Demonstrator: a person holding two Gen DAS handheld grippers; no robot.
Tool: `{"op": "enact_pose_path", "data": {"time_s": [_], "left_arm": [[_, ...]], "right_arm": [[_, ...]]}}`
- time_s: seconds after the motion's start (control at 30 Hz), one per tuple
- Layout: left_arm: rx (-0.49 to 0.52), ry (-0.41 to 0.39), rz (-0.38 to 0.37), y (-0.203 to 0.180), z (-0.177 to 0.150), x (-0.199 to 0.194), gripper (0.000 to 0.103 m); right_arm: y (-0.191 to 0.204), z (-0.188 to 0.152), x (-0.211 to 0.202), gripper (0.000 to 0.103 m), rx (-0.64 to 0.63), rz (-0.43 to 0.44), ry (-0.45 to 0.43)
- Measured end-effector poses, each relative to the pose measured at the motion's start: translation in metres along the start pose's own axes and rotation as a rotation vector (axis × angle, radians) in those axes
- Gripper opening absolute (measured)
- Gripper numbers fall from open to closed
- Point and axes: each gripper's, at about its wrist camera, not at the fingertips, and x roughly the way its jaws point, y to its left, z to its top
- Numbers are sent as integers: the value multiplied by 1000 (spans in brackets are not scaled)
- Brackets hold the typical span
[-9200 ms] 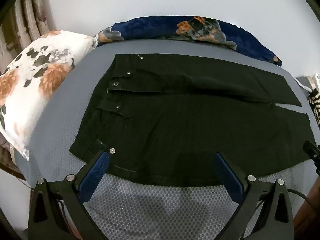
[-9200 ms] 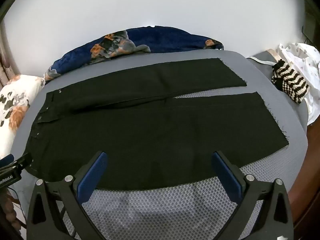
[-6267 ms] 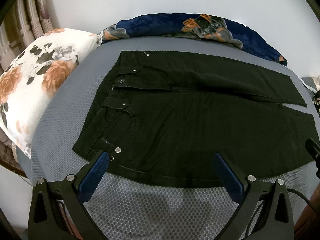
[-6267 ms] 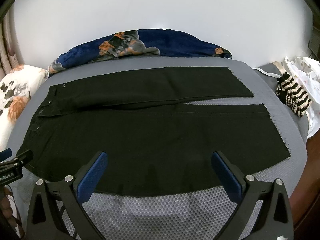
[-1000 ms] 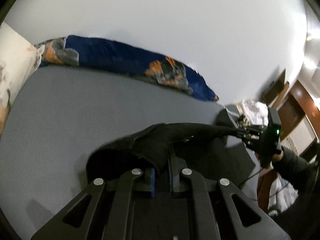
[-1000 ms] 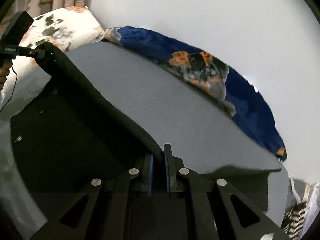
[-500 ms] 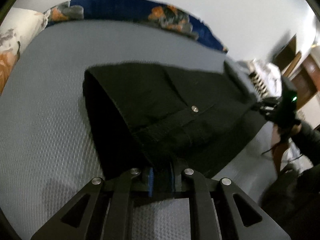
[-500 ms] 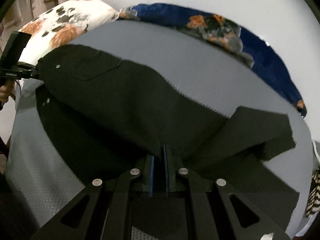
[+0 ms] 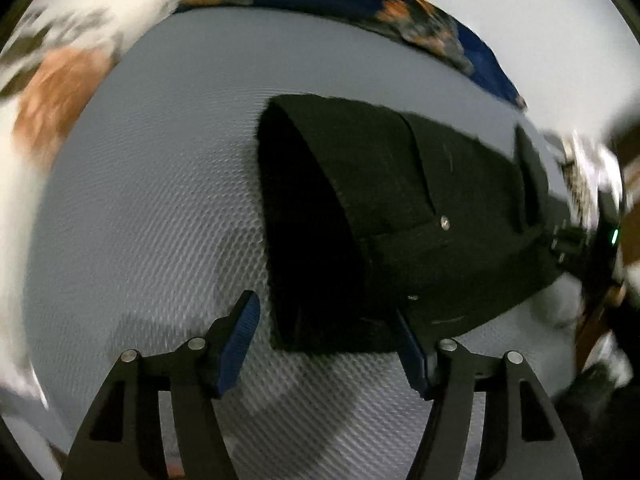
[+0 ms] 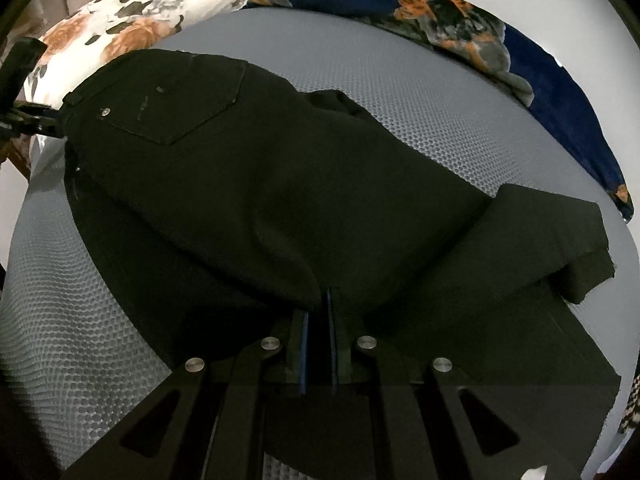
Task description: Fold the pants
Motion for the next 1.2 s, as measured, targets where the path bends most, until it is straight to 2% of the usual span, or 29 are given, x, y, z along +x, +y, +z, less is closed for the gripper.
{"op": "enact_pose_path", "data": {"time_s": [0.1,0.13,0.17,0.27,0.33,0.4,0.57,0.63,0.7,0.77,0.83,1.0,1.2], "left_arm": [[-125,-29,-64,3,-4,-16,66],[-166,-45,-118,1,-5,-22,66],[-194,-47,-141,0,-6,-24,66],[-287,16,-184,-2,-7,-17,66],[-356,75,-188,-3,-9,-5,65],[-405,96,-193,-2,-13,3,64],[-542,57,-178,3,-16,19,64],[-577,35,-188,6,-14,24,54],[-572,21,-194,8,-12,26,29],[-527,-4,-183,0,-6,25,21],[-448,-23,-164,-6,1,17,19],[-329,-53,-159,-4,13,-2,18],[-223,26,-60,0,12,23,19]], "right_arm": [[-2,1,0,7,9,10,-7],[-3,1,0,7,11,12,-10],[-4,2,-1,7,15,15,-14],[-4,3,-2,7,12,17,-20],[-5,4,-2,7,13,18,-25],[-6,3,-2,7,18,19,-32],[-7,2,-4,7,28,21,-45],[-6,2,-6,7,22,16,-49],[-6,2,-11,7,20,15,-57],[-6,3,-22,6,14,9,-74],[-6,4,-38,6,14,2,-90],[7,-6,-64,6,-4,31,-88],[33,-29,-35,6,-46,89,33]]}}
